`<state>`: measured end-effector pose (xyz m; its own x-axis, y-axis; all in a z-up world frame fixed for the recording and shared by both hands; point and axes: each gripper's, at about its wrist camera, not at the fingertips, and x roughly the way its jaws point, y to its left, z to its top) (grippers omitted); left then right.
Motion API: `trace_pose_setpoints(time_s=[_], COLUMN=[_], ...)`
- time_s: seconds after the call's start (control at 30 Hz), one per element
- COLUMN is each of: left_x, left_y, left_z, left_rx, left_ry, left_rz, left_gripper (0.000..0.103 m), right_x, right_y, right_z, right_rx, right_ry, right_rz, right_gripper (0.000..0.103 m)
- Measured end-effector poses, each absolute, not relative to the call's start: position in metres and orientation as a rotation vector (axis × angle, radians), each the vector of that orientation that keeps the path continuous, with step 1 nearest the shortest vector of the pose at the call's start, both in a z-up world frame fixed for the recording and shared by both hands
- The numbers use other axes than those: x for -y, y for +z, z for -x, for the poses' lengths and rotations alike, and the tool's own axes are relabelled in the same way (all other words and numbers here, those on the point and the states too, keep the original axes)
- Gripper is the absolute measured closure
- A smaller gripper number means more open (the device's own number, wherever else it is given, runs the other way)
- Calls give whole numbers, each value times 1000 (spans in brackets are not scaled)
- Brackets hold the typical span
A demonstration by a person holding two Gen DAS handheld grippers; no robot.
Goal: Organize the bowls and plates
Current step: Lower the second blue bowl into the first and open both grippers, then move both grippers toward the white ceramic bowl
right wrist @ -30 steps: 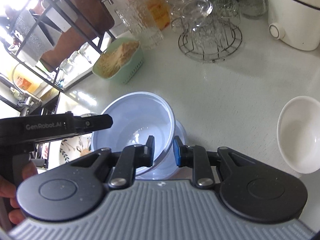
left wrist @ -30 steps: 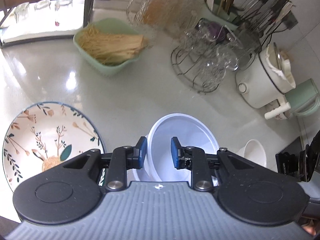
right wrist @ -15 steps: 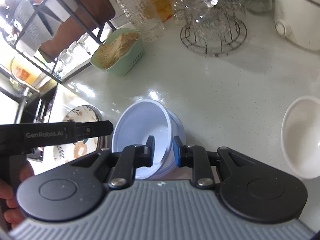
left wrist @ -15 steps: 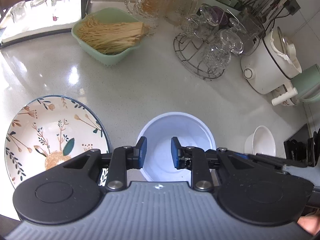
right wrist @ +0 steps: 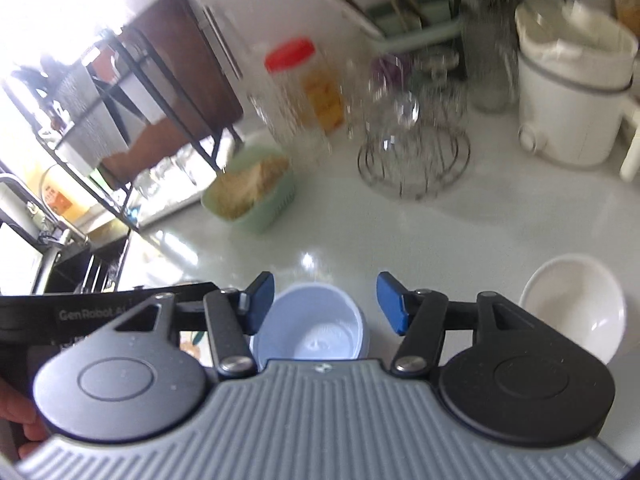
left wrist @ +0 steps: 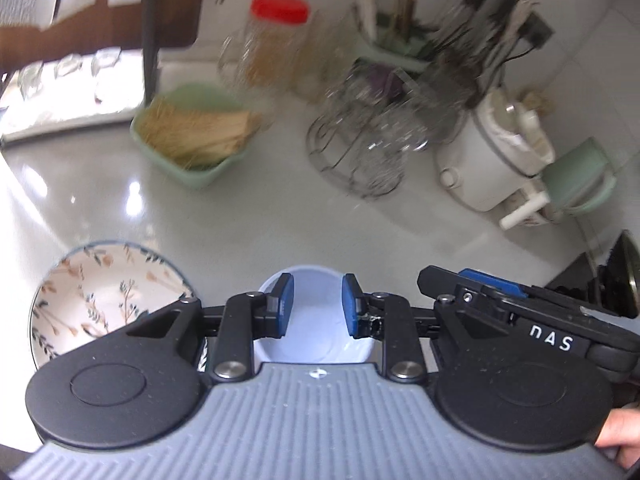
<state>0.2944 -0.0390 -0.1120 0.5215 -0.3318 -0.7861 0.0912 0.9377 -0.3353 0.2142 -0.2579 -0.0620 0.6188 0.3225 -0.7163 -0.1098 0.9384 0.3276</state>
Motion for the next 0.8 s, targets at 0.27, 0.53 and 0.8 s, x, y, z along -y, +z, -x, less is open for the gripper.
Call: trace_pose_setpoints(time_s=[0.27,0.53,0.8], left_x=[56,80,121], left_y=[-74,-68,-72], left_z=[-282,-280,-268], left_rx=[-883,-862,-831], left_ry=[-319,-366,-406], left_rz=[225,192,136], left_gripper=[74,74,74], right_x=[271,290,327], right_y=[-29,-18,-24], right_z=[-192,-178,-161], right_rx=[-763,-697,-645], right_ry=[211,136,20], right_rz=[-262,-260,-283], right_gripper=[43,43,43])
